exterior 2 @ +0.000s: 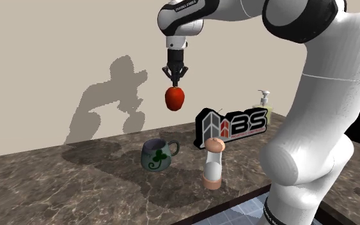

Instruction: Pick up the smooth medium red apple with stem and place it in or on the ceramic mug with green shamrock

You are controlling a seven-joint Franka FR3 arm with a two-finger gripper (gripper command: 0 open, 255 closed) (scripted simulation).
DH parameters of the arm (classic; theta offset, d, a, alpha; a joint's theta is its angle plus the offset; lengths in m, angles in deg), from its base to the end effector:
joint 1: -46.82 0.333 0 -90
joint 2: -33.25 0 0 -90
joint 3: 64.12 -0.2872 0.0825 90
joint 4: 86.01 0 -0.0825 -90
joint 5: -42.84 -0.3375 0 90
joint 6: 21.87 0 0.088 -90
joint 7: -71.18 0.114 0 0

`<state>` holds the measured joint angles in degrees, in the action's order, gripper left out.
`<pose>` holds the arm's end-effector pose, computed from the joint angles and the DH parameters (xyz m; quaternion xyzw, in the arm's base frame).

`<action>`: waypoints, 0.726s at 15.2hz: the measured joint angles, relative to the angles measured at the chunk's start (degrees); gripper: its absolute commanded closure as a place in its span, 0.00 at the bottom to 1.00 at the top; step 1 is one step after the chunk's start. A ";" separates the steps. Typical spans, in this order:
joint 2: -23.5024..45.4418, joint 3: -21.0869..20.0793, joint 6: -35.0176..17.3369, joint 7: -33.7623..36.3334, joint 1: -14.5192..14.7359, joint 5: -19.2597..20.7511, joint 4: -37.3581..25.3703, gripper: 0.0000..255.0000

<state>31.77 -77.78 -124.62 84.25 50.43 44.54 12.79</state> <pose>0.4959 0.1527 0.5556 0.9980 0.0393 0.0500 0.0047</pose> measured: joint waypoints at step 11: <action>-13.10 -5.27 6.64 9.18 4.75 -3.53 6.15 1.00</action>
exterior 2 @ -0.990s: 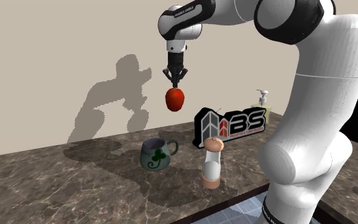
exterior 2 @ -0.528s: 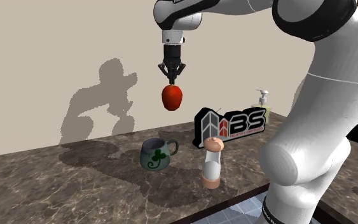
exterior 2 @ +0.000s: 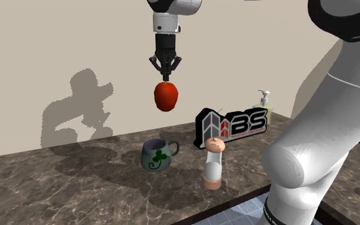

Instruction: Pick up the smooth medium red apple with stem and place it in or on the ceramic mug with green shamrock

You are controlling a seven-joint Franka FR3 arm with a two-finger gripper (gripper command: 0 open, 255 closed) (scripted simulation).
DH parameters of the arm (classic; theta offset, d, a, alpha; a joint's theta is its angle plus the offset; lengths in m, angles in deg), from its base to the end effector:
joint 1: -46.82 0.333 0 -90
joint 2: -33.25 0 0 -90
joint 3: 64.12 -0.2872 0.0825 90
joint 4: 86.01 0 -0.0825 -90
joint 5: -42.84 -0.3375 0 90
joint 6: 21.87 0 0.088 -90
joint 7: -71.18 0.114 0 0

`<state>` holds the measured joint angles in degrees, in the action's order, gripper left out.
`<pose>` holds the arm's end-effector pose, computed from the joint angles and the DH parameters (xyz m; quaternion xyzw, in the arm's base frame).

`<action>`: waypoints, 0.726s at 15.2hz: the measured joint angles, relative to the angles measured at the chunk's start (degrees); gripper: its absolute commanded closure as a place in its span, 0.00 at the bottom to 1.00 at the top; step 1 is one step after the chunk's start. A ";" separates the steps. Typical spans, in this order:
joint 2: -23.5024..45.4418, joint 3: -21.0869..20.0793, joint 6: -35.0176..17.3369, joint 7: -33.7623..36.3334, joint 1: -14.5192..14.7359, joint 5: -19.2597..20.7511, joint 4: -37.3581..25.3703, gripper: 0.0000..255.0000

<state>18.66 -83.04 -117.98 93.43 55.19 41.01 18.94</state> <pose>0.3889 0.2240 0.6005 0.9979 0.0397 0.0500 0.0046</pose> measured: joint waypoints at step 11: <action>-7.05 -4.05 2.33 6.62 3.30 -3.02 4.28 1.00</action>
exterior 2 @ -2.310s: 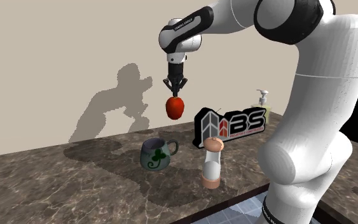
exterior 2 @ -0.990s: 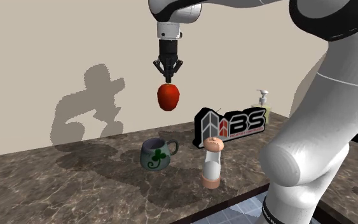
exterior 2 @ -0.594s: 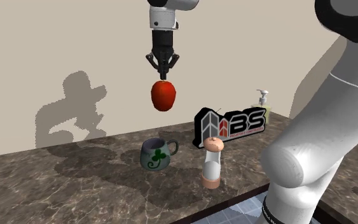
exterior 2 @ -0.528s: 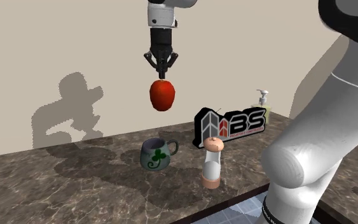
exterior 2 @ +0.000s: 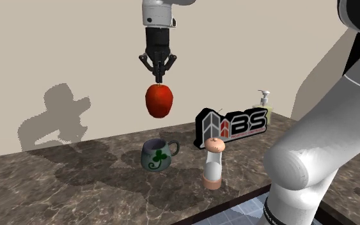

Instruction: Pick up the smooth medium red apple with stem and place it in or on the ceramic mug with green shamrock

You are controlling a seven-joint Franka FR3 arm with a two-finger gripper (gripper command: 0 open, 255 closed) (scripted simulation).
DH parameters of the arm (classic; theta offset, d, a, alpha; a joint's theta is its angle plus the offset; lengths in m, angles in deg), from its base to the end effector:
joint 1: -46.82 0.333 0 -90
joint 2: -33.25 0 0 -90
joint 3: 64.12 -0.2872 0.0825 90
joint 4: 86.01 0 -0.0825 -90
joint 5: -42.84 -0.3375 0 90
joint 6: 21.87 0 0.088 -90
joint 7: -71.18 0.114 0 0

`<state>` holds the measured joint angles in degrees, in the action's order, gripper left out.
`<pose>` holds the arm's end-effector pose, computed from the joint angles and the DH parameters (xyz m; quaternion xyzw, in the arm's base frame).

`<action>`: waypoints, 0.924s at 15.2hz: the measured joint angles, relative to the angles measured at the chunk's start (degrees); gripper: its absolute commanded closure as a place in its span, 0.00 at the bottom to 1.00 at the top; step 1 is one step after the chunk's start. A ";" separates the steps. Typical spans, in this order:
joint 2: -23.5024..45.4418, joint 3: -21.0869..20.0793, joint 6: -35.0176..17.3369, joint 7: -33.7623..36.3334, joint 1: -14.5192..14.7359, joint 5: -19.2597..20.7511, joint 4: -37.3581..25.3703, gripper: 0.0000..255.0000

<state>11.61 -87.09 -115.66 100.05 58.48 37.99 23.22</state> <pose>0.3181 0.2667 0.6081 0.9980 0.0392 0.0499 0.0048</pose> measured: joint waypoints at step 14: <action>-1.72 -0.69 -10.38 0.05 0.67 -0.97 12.04 1.00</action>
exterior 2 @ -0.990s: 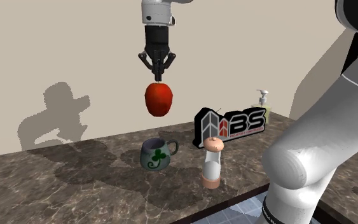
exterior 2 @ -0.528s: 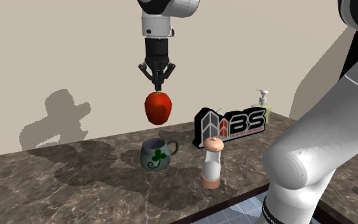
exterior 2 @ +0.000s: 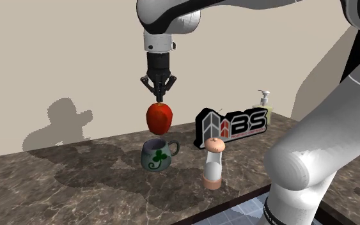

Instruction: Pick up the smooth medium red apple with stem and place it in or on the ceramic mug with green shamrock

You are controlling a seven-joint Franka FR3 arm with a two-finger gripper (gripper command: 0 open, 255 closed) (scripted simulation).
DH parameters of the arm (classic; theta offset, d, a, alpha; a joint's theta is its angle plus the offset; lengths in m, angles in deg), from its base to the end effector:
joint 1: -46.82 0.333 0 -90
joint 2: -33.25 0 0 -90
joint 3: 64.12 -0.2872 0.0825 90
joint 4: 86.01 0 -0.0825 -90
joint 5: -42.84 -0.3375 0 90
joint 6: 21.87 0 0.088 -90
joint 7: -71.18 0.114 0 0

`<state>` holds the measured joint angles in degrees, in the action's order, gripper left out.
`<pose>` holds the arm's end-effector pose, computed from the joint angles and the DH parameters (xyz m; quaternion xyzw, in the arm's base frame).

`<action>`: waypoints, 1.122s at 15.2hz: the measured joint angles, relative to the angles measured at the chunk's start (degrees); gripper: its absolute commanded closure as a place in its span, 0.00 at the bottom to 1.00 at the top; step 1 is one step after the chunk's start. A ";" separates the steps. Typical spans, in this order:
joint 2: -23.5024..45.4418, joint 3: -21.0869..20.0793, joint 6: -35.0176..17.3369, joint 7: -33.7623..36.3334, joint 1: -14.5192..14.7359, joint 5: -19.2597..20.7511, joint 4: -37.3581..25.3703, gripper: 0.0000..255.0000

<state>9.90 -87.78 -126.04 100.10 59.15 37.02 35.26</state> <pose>0.3183 0.2689 0.5444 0.9980 0.0390 0.0496 0.0049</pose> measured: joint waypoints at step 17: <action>0.35 -0.90 -8.82 0.21 0.32 -0.40 8.37 1.00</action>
<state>10.25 -88.68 -134.86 100.31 59.47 36.62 43.63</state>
